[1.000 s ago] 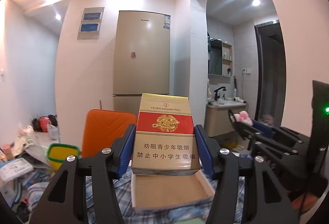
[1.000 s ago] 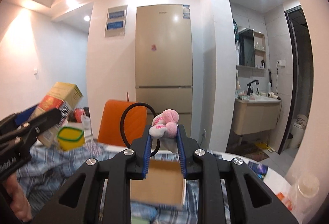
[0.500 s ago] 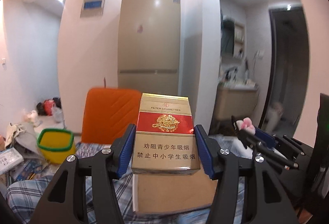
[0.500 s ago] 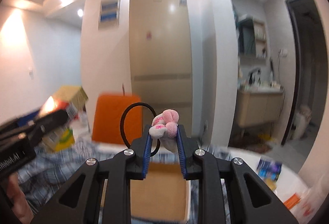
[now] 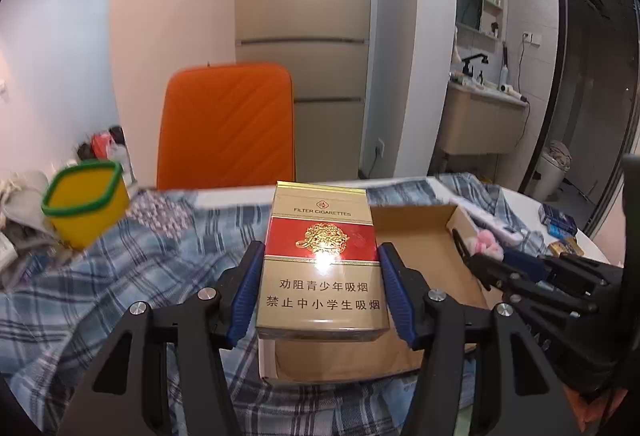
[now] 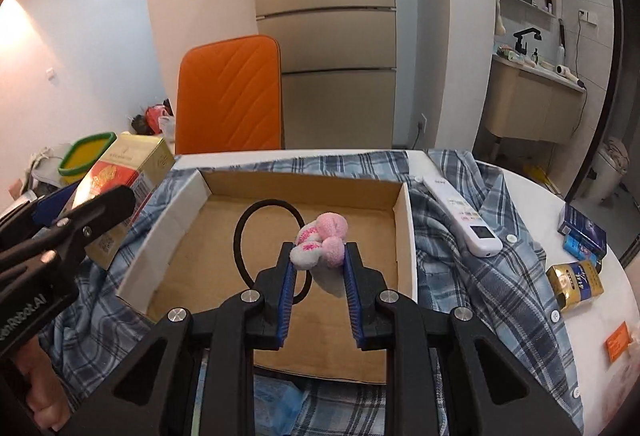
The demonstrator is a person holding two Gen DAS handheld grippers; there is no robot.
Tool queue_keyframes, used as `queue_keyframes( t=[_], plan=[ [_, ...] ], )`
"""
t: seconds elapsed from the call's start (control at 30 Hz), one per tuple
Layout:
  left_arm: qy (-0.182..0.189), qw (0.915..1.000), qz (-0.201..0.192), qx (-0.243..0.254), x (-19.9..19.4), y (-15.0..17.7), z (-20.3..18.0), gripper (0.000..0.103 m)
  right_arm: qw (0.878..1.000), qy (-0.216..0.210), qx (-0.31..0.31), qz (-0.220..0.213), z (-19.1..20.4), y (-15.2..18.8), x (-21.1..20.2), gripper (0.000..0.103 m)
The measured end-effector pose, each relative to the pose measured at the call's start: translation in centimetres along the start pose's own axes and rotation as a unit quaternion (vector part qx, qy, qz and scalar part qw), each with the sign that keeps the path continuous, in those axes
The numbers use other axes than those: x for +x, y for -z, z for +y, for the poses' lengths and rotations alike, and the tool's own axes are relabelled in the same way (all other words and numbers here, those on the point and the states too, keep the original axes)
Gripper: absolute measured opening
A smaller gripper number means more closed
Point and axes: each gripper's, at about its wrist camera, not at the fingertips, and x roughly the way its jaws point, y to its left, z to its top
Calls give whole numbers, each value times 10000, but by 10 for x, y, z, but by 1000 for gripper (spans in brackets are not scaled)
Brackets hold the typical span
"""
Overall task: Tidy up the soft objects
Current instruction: 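Carry both items into the cardboard box and open both grippers, then grasp the white cable with the right gripper while the left reaches the black Face tissue pack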
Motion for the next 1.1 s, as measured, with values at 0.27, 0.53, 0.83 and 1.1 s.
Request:
queue_keyframes(
  t=[0.27, 0.53, 0.83, 1.1],
  plan=[
    [78, 9999, 77, 62, 1, 2, 4, 71, 9999, 78, -127, 79, 2, 5, 8, 26],
    [-11, 9999, -106, 63, -4, 1, 6, 93, 9999, 81, 74, 82, -8, 3, 7, 61],
    [24, 9977, -680, -34, -48, -13, -1, 93, 9992, 259, -61, -297, -1, -2, -28, 61],
    [-37, 9920, -1260, 30, -113, -1, -7, 93, 9955, 227, -158, -902, 6, 4, -93, 61]
  ],
)
